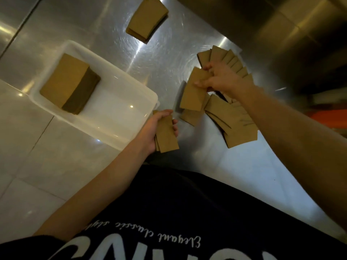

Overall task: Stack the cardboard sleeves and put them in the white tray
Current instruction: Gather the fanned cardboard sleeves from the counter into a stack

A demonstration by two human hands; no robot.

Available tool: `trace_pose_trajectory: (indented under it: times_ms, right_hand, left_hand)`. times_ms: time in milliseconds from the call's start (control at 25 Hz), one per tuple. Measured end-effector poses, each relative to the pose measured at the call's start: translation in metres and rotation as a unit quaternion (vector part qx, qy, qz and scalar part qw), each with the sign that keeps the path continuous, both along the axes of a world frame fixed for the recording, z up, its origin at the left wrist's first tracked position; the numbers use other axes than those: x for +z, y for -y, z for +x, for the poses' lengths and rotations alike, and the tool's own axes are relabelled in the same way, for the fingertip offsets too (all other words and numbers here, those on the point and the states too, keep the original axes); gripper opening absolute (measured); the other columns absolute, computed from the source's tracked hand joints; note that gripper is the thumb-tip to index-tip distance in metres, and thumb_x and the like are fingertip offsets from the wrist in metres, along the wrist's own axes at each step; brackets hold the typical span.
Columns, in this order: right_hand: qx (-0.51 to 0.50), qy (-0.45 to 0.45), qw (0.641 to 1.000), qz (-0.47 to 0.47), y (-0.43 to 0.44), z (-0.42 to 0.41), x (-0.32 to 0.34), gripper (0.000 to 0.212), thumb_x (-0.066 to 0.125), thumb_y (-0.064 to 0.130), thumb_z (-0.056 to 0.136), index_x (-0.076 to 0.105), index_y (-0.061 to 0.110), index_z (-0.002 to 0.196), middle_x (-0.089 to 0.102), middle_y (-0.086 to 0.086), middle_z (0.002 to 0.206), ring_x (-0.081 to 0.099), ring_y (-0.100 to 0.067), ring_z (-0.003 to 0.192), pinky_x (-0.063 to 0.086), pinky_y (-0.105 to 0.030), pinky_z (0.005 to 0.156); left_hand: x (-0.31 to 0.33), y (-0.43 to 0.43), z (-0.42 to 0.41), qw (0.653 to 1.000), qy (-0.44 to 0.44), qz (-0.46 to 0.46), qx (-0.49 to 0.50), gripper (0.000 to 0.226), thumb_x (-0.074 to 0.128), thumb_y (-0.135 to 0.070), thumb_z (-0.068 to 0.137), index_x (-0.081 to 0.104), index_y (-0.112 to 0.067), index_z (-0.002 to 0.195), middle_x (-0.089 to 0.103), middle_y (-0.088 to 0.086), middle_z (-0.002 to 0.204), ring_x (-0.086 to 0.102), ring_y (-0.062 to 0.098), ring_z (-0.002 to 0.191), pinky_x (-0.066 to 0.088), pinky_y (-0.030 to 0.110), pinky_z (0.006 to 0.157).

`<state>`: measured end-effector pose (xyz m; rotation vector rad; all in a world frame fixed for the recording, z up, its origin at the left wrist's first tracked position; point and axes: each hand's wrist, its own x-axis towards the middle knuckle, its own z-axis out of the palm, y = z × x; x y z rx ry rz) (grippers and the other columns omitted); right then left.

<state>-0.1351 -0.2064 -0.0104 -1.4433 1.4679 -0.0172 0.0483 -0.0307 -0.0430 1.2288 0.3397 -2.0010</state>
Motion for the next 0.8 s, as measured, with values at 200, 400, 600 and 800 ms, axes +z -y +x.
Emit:
trace_pose_trajectory:
  times_ms: [200, 400, 600, 800]
  right_hand:
    - [0.161, -0.22, 0.961, -0.041, -0.041, -0.004, -0.022, 0.069, 0.078, 0.026, 0.081, 0.043, 0.002, 0.135, 0.051, -0.01, 0.124, 0.051, -0.024, 0.112, 0.044, -0.034, 0.097]
    - [0.161, -0.254, 0.948, -0.101, -0.055, -0.002, -0.023, 0.078, 0.085, 0.045, 0.066, 0.049, 0.007, 0.124, 0.053, -0.014, 0.122, 0.054, -0.029, 0.109, 0.049, -0.041, 0.087]
    - [0.023, -0.088, 0.99, -0.106, -0.053, -0.012, -0.016, 0.045, 0.081, 0.027, 0.075, 0.051, 0.017, 0.107, 0.053, 0.003, 0.095, 0.051, -0.008, 0.081, 0.041, -0.022, 0.063]
    - [-0.032, -0.019, 0.999, -0.011, -0.041, -0.027, -0.002, 0.032, 0.078, 0.018, 0.08, 0.064, 0.012, 0.108, 0.064, -0.003, 0.104, 0.06, -0.014, 0.093, 0.05, -0.027, 0.078]
  left_hand:
    - [0.003, 0.0, 0.0, 1.0, 0.012, 0.004, -0.021, 0.023, 0.062, -0.026, 0.091, 0.063, -0.017, 0.112, 0.069, 0.012, 0.082, 0.065, 0.023, 0.069, 0.056, 0.035, 0.067]
    - [0.002, -0.001, -0.003, 0.999, 0.023, -0.002, -0.026, 0.025, 0.063, -0.026, 0.09, 0.063, -0.017, 0.113, 0.068, 0.013, 0.083, 0.066, 0.024, 0.067, 0.058, 0.035, 0.066]
    - [0.004, -0.002, -0.002, 0.999, 0.016, -0.013, -0.035, 0.024, 0.062, -0.026, 0.09, 0.062, -0.017, 0.114, 0.068, 0.012, 0.081, 0.066, 0.023, 0.067, 0.058, 0.034, 0.064]
    - [0.006, -0.003, -0.001, 0.998, 0.018, -0.036, -0.044, 0.025, 0.059, -0.024, 0.092, 0.06, -0.016, 0.116, 0.066, 0.012, 0.083, 0.063, 0.024, 0.07, 0.055, 0.035, 0.066]
